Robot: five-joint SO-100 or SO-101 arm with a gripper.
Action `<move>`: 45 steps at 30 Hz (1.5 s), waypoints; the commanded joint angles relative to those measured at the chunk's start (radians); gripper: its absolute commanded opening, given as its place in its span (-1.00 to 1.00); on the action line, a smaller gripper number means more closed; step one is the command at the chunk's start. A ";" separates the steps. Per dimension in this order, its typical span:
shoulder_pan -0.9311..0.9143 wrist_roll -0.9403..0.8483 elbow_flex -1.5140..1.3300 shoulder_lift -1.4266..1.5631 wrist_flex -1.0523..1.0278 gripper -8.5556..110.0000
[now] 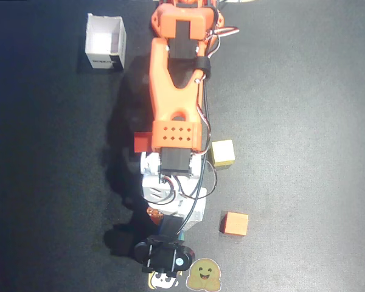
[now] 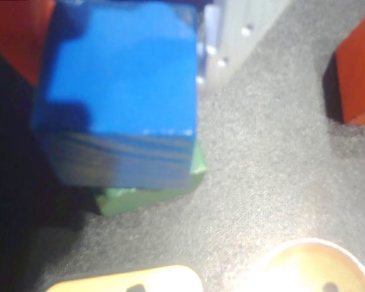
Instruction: Put the blue cube on top of the green cube.
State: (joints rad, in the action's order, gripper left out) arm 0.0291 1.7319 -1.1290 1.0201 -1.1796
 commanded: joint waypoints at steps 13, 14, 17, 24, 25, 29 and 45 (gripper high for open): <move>0.009 -0.003 0.054 0.002 0.021 -0.58; 0.009 -0.003 0.055 0.003 0.021 -0.57; 0.009 -0.003 0.060 0.003 0.021 -0.57; 0.011 -0.003 0.083 0.006 0.021 -0.56; 0.011 -0.003 0.086 0.009 0.021 -0.56; 0.014 -0.005 0.091 0.032 0.015 -0.56; 0.009 -0.035 -0.055 0.247 -0.012 -0.56</move>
State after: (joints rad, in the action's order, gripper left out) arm 0.0353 1.7150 -1.1643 1.1612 -1.1950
